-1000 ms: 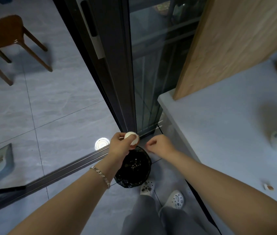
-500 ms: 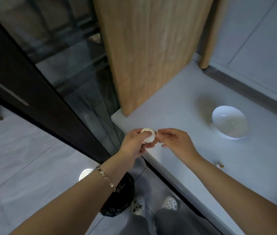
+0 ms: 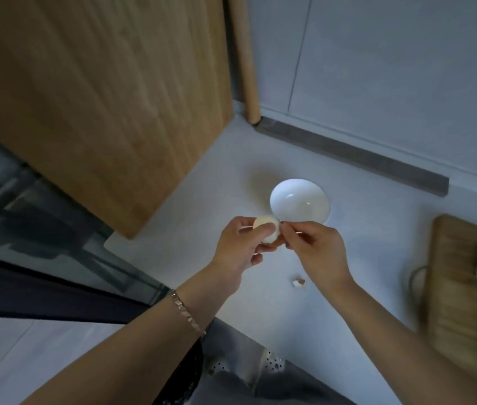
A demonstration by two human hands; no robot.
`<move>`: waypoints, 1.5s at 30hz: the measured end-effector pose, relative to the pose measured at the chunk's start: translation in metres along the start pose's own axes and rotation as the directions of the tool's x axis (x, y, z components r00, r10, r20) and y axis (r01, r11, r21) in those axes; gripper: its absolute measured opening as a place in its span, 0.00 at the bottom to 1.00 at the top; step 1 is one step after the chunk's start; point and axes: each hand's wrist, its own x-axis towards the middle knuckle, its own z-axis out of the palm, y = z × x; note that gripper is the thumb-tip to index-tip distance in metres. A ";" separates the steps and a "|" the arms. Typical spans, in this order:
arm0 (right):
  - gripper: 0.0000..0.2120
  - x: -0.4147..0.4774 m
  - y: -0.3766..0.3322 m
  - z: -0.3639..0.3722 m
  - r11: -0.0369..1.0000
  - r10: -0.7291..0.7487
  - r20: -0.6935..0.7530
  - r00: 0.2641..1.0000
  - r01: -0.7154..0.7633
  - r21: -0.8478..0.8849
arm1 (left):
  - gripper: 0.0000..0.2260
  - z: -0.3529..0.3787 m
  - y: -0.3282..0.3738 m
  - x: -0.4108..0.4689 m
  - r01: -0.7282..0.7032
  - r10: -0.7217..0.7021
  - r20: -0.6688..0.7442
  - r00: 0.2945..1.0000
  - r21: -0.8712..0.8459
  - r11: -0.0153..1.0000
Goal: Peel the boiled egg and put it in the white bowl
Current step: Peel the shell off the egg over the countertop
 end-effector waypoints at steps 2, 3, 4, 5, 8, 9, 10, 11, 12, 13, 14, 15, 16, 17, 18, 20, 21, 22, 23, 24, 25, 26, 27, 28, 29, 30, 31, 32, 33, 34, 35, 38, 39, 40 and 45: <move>0.07 0.003 0.009 -0.011 0.999 -0.005 -0.043 0.999 0.004 -0.034 | 0.11 0.015 -0.001 0.002 0.004 -0.004 0.004 1.000 0.003 1.000; 0.07 0.003 0.012 -0.015 0.998 -0.017 -0.062 0.998 0.014 -0.055 | 0.12 0.020 -0.002 0.003 0.004 -0.004 0.007 1.000 0.003 1.000; 0.07 0.004 0.015 -0.019 0.996 -0.037 -0.080 0.996 0.031 -0.079 | 0.12 0.025 -0.003 0.004 0.003 -0.003 0.011 1.000 0.003 1.000; 0.08 0.005 0.017 -0.023 0.993 -0.063 -0.094 0.994 0.053 -0.104 | 0.13 0.030 -0.003 0.004 0.005 -0.005 0.015 1.000 0.005 1.000; 0.07 0.008 0.021 -0.029 0.985 -0.098 -0.099 0.990 0.083 -0.148 | 0.16 0.035 -0.004 0.005 0.030 -0.030 0.022 0.999 0.011 0.999; 0.07 0.010 0.022 -0.030 0.994 -0.057 -0.092 0.994 0.048 -0.099 | 0.16 0.035 -0.004 0.007 0.048 -0.048 0.033 0.998 0.002 0.999; 0.07 0.010 0.022 -0.031 1.000 0.007 -0.081 0.997 -0.008 -0.013 | 0.15 0.034 -0.005 0.007 0.064 -0.063 0.053 0.997 -0.019 0.998; 0.08 0.013 0.023 -0.033 0.994 0.079 -0.077 0.994 -0.072 0.084 | 0.14 0.032 -0.004 0.009 0.076 -0.073 0.080 0.994 -0.032 0.997; 0.08 0.015 0.023 -0.035 0.978 0.141 -0.077 0.987 -0.127 0.165 | 0.11 0.030 -0.003 0.011 0.082 -0.078 0.105 0.991 -0.039 0.996; 0.07 0.016 0.024 -0.036 0.963 0.187 -0.081 0.979 -0.167 0.212 | 0.09 0.028 -0.002 0.014 0.086 -0.081 0.126 0.989 -0.038 0.996; 0.07 0.016 0.024 -0.037 0.953 0.218 -0.075 0.973 -0.195 0.234 | 0.09 0.025 -0.001 0.015 0.085 -0.079 0.145 0.986 -0.034 0.996; 0.08 0.015 0.024 -0.037 0.947 0.235 -0.060 0.970 -0.215 0.240 | 0.09 0.023 -0.001 0.017 0.080 -0.075 0.164 0.984 -0.024 0.996; 0.10 0.014 0.023 -0.036 0.943 0.246 -0.040 0.969 -0.229 0.239 | 0.10 0.021 0.000 0.018 0.074 -0.072 0.180 0.981 -0.009 0.997; 0.11 0.012 0.022 -0.034 0.945 0.247 -0.017 0.969 -0.236 0.227 | 0.12 0.021 0.000 0.019 0.071 -0.070 0.188 0.980 0.004 0.997; 0.12 0.010 0.020 -0.031 0.947 0.244 0.001 0.970 -0.239 0.215 | 0.13 0.020 0.001 0.020 0.068 -0.071 0.194 0.979 0.019 0.997; 0.11 0.006 0.015 -0.026 0.951 0.228 0.034 0.973 -0.230 0.206 | 0.14 0.018 0.002 0.022 0.061 -0.069 0.192 0.979 0.048 0.997; 0.09 0.004 0.013 -0.024 0.952 0.218 0.045 0.975 -0.223 0.209 | 0.16 0.016 0.002 0.022 0.056 -0.067 0.190 0.979 0.060 0.997; 0.07 0.003 0.012 -0.023 0.957 0.203 0.053 0.978 -0.210 0.202 | 0.18 0.015 0.003 0.022 0.050 -0.062 0.184 0.981 0.069 0.996; 0.07 0.002 0.010 -0.021 0.963 0.188 0.051 0.981 -0.194 0.189 | 0.19 0.013 0.003 0.022 0.043 -0.057 0.181 0.982 0.081 0.996; 0.06 0.001 0.009 -0.020 0.964 0.181 0.044 0.982 -0.186 0.190 | 0.19 0.011 0.003 0.022 0.035 -0.052 0.180 0.982 0.094 0.995; 0.06 0.000 0.009 -0.019 0.959 0.184 0.039 0.982 -0.188 0.212 | 0.18 0.010 0.002 0.022 0.029 -0.047 0.178 0.983 0.103 0.994; 0.06 -0.001 0.007 -0.017 0.950 0.191 0.037 0.981 -0.194 0.245 | 0.17 0.008 0.003 0.022 0.022 -0.042 0.173 0.984 0.111 0.994; 0.07 -0.001 0.007 -0.015 0.943 0.197 0.035 0.980 -0.199 0.266 | 0.17 0.006 0.003 0.022 0.016 -0.036 0.165 0.986 0.121 0.993; 0.07 -0.002 0.006 -0.013 0.944 0.196 0.029 0.980 -0.196 0.264 | 0.16 0.005 0.003 0.022 0.010 -0.032 0.155 0.987 0.136 0.991; 0.06 -0.003 0.006 -0.012 0.952 0.186 0.020 0.982 -0.185 0.244 | 0.16 0.004 0.003 0.023 0.004 -0.027 0.144 0.989 0.154 0.988; 0.06 -0.004 0.006 -0.011 0.960 0.172 0.012 0.985 -0.170 0.220 | 0.14 0.004 0.003 0.023 0.000 -0.023 0.132 0.991 0.170 0.985; 0.08 -0.005 0.006 -0.009 0.970 0.154 0.000 0.988 -0.151 0.189 | 0.13 0.003 0.003 0.024 0.000 -0.023 0.125 0.992 0.181 0.983; 0.11 -0.006 0.006 -0.007 0.980 0.133 -0.019 0.991 -0.128 0.152 | 0.12 0.003 0.003 0.024 0.002 -0.025 0.120 0.992 0.187 0.982; 0.12 -0.006 0.007 -0.006 0.988 0.110 -0.040 0.993 -0.105 0.111 | 0.12 0.003 0.003 0.025 0.005 -0.028 0.118 0.993 0.190 0.982; 0.13 -0.005 0.007 -0.005 0.993 0.094 -0.056 0.994 -0.090 0.072 | 0.11 0.003 0.002 0.025 0.010 -0.033 0.119 0.992 0.192 0.981; 0.12 -0.004 0.008 -0.004 0.995 0.089 -0.069 0.994 -0.086 0.042 | 0.11 0.003 0.002 0.025 0.015 -0.040 0.124 0.992 0.191 0.981; 0.12 0.001 0.009 -0.003 0.984 0.164 -0.124 0.979 -0.154 0.087 | 0.09 0.003 0.001 0.025 0.042 -0.067 0.158 0.985 0.157 0.987; 0.13 0.003 0.009 -0.003 0.974 0.203 -0.133 0.970 -0.185 0.134 | 0.08 0.003 0.001 0.025 0.057 -0.080 0.179 0.981 0.130 0.990; 0.14 0.005 0.010 -0.004 0.959 0.245 -0.132 0.961 -0.219 0.181 | 0.07 0.003 0.002 0.025 0.074 -0.093 0.204 0.975 0.096 0.993; 0.13 0.007 0.015 -0.010 0.908 0.354 -0.121 0.927 -0.310 0.283 | 0.09 0.004 0.003 0.021 0.119 -0.113 0.297 0.948 -0.003 0.993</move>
